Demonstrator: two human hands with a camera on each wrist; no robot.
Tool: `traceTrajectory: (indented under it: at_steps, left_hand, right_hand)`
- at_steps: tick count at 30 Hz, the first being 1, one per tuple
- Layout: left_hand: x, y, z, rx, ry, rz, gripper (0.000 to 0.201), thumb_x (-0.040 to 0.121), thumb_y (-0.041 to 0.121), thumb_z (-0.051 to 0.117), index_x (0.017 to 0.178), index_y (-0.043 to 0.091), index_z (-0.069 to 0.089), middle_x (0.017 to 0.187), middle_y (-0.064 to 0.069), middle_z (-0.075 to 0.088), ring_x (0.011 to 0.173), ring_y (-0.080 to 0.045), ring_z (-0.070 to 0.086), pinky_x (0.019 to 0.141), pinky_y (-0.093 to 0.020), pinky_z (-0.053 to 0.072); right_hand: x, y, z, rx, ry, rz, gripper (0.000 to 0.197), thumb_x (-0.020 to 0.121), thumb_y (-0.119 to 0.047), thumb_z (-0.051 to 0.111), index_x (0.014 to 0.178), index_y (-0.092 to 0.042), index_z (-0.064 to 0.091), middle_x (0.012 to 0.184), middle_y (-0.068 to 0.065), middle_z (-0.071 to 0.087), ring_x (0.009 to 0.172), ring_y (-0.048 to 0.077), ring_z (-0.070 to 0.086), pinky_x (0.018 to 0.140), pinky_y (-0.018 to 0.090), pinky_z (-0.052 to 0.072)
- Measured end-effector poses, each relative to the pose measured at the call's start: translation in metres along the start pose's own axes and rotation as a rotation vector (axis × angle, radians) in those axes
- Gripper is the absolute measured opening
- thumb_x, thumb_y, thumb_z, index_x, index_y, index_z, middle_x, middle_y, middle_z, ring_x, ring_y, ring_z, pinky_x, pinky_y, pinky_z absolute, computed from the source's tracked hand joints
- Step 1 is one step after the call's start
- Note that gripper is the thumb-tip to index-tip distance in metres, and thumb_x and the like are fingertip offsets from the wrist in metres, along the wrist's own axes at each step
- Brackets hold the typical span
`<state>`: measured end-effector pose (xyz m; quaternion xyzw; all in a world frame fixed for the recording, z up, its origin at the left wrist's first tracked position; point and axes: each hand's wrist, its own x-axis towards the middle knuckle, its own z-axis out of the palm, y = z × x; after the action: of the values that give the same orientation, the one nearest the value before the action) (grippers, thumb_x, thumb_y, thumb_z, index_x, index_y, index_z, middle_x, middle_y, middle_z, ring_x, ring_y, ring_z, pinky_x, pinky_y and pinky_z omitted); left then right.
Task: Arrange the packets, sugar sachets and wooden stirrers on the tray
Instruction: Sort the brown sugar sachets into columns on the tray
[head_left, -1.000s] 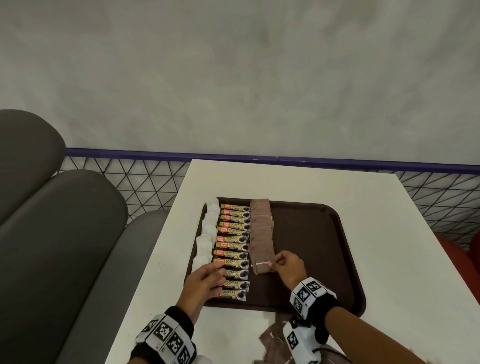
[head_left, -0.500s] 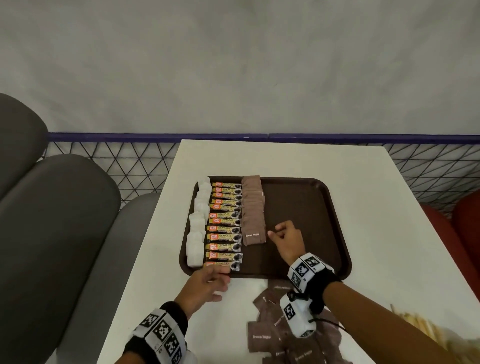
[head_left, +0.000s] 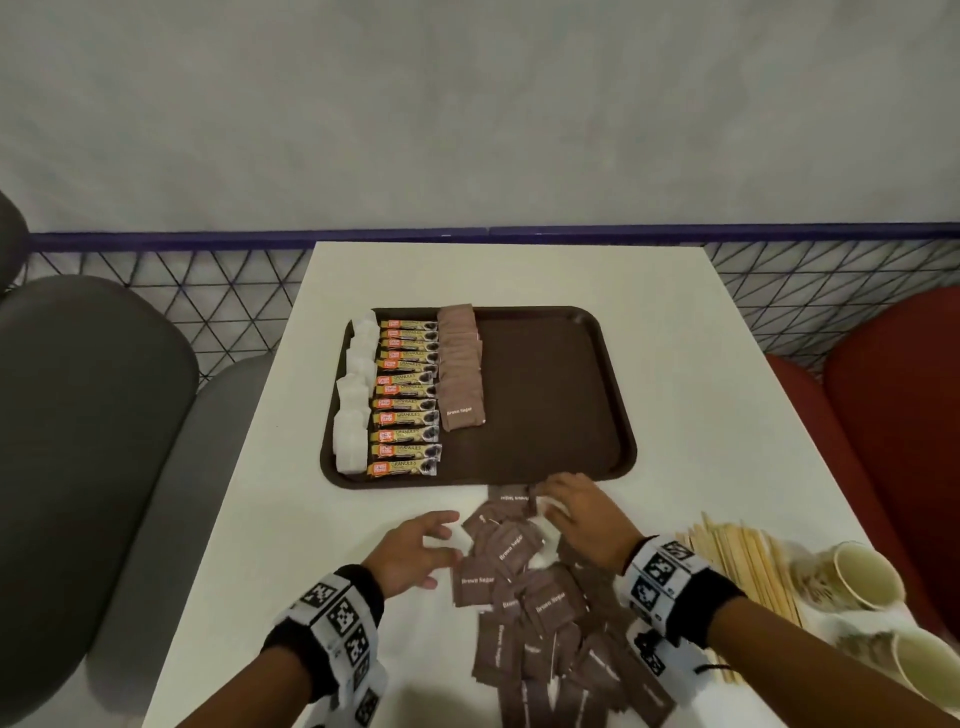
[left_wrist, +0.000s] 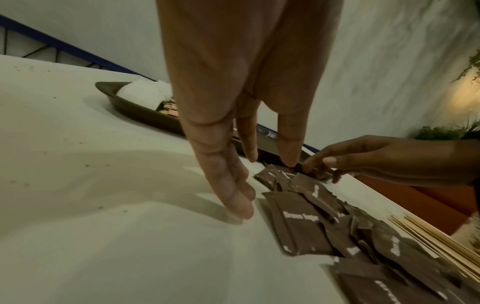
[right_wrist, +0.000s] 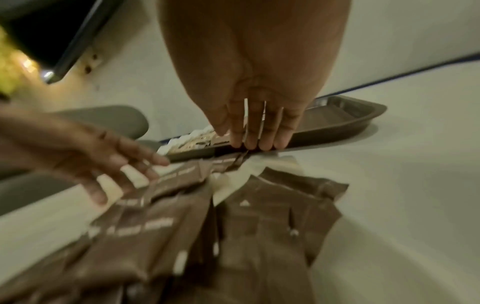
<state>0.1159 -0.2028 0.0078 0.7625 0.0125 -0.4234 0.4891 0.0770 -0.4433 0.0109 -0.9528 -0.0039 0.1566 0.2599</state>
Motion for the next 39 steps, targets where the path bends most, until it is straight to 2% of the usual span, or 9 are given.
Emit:
traceTrajectory:
  at_steps: [3, 8, 13, 16, 19, 23, 26, 33, 39]
  left_hand:
    - [-0.003, 0.000, 0.007, 0.019, 0.006, 0.002, 0.054, 0.084, 0.012, 0.067, 0.132, 0.022, 0.046, 0.121, -0.003, 0.046, 0.096, -0.019, 0.057, 0.067, -0.024, 0.050]
    - [-0.011, -0.004, 0.009, 0.019, 0.025, -0.002, 0.061, 0.083, 0.006, 0.066, 0.137, 0.019, 0.041, 0.127, -0.006, 0.041, 0.101, -0.023, 0.055, 0.069, -0.025, 0.048]
    - [-0.016, -0.009, 0.012, 0.096, 0.000, 0.014, 0.071, 0.080, 0.001, 0.068, 0.141, 0.019, 0.036, 0.123, -0.006, 0.041, 0.088, -0.022, 0.056, 0.069, -0.028, 0.049]
    - [-0.013, -0.011, 0.018, 0.207, 0.009, 0.031, 0.084, 0.074, 0.005, 0.075, 0.143, 0.019, 0.030, 0.118, -0.005, 0.042, 0.083, -0.021, 0.055, 0.064, -0.024, 0.049]
    - [-0.008, -0.010, 0.026, 0.368, 0.017, 0.071, 0.088, 0.070, 0.013, 0.080, 0.142, 0.020, 0.030, 0.109, -0.003, 0.047, 0.087, -0.017, 0.052, 0.071, -0.022, 0.047]
    - [-0.004, -0.008, 0.036, 0.390, 0.049, 0.139, 0.080, 0.071, 0.011, 0.077, 0.139, 0.015, 0.036, 0.097, -0.001, 0.048, 0.081, -0.015, 0.052, 0.074, -0.021, 0.045]
    - [-0.006, -0.008, 0.033, 0.324, 0.080, 0.133, 0.069, 0.071, 0.007, 0.076, 0.132, 0.012, 0.044, 0.093, -0.001, 0.049, 0.080, -0.018, 0.055, 0.083, -0.030, 0.050]
    - [-0.008, -0.014, 0.023, 0.296, 0.097, 0.054, 0.072, 0.075, 0.005, 0.074, 0.136, 0.013, 0.037, 0.096, -0.002, 0.053, 0.082, -0.017, 0.058, 0.079, -0.026, 0.049]
    - [-0.005, -0.009, 0.032, 0.209, 0.108, 0.083, 0.064, 0.076, -0.001, 0.070, 0.132, 0.008, 0.040, 0.080, 0.001, 0.053, 0.072, -0.015, 0.056, 0.061, -0.016, 0.048]
  right_hand:
    - [-0.002, -0.009, 0.014, -0.188, -0.028, -0.063, 0.080, 0.077, -0.054, 0.003, 0.131, -0.018, 0.049, 0.137, -0.001, 0.046, 0.127, 0.019, 0.040, 0.106, 0.029, 0.027]
    - [-0.014, -0.015, 0.022, -0.215, -0.034, -0.133, 0.076, 0.079, -0.053, 0.004, 0.121, -0.018, 0.058, 0.125, 0.000, 0.056, 0.119, 0.020, 0.045, 0.106, 0.032, 0.025]
    - [-0.026, 0.004, 0.003, -0.011, 0.119, 0.157, 0.041, 0.095, -0.037, 0.041, 0.128, -0.015, 0.049, 0.132, 0.005, 0.048, 0.125, 0.024, 0.038, 0.104, 0.034, 0.032]
    - [-0.034, 0.011, -0.001, -0.002, -0.087, 0.409, 0.059, 0.090, -0.047, 0.047, 0.138, -0.016, 0.032, 0.139, 0.012, 0.032, 0.130, 0.033, 0.029, 0.107, 0.040, 0.028]
    - [-0.035, 0.002, 0.007, 0.058, -0.148, 0.478, 0.070, 0.087, -0.052, 0.050, 0.140, -0.015, 0.025, 0.139, 0.014, 0.024, 0.129, 0.036, 0.029, 0.108, 0.039, 0.027]
    - [-0.021, -0.026, 0.024, 0.224, -0.101, 0.410, 0.062, 0.088, -0.044, 0.053, 0.138, -0.014, 0.033, 0.138, 0.012, 0.028, 0.131, 0.032, 0.031, 0.109, 0.035, 0.028]
    - [-0.006, -0.038, 0.020, 0.248, -0.049, 0.313, 0.056, 0.087, -0.041, 0.057, 0.135, -0.019, 0.038, 0.136, 0.011, 0.031, 0.130, 0.030, 0.030, 0.109, 0.035, 0.028]
    - [0.004, -0.046, 0.023, -0.143, -0.263, 0.180, 0.110, 0.059, -0.061, 0.075, 0.144, -0.023, 0.017, 0.144, 0.010, 0.018, 0.133, 0.033, 0.018, 0.107, 0.052, 0.034]
    - [0.009, -0.064, 0.031, -0.100, -0.269, 0.206, 0.112, 0.060, -0.036, 0.084, 0.145, -0.017, 0.013, 0.140, 0.012, 0.023, 0.130, 0.031, 0.022, 0.106, 0.046, 0.036]
